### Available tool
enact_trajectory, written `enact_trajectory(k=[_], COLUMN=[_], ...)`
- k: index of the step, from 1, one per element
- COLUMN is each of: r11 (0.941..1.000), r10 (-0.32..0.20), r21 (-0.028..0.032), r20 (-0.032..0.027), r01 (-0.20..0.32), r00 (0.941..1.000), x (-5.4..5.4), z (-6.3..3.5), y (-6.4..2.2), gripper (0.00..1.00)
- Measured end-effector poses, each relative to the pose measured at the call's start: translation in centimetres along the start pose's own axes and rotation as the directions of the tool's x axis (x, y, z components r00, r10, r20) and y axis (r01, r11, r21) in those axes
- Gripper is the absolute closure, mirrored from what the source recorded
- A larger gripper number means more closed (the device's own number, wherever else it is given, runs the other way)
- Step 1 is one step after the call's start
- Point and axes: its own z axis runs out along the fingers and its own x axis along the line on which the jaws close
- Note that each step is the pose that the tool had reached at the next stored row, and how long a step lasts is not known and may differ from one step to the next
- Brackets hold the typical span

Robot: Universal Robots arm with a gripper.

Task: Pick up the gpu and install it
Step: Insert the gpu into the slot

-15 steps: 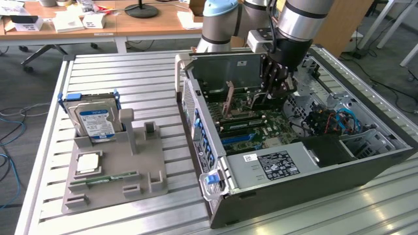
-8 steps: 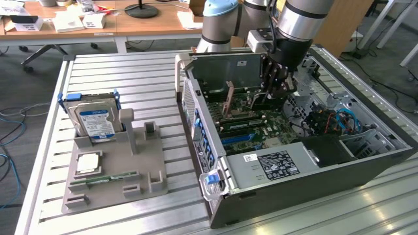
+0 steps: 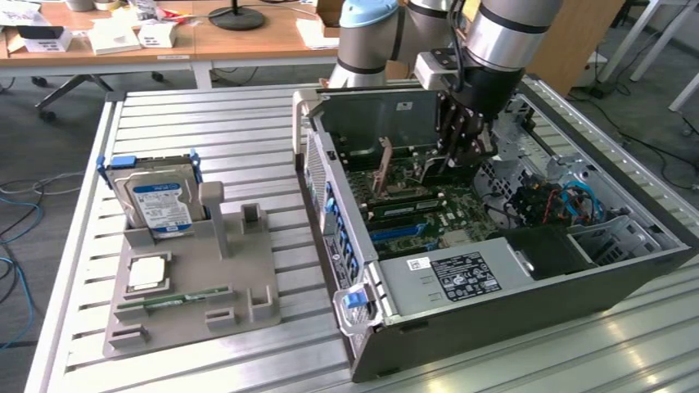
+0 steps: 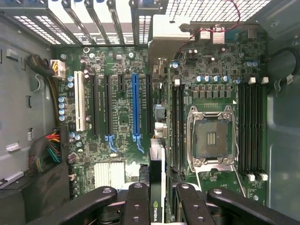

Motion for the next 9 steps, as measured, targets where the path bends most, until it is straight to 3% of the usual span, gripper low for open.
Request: enact_trajectory(k=[3,9], r11=[1.0,1.0], r10=[0.0,0.0], r21=[-0.0002,-0.0002], r20=[0.0052,0.0053], r01=[0.0,0.0], r00=[1.0,1.0], x=[0.33,1.03], z=[-0.02,-0.05], y=[-0.02,-0.04], gripper=[0.73,0.73])
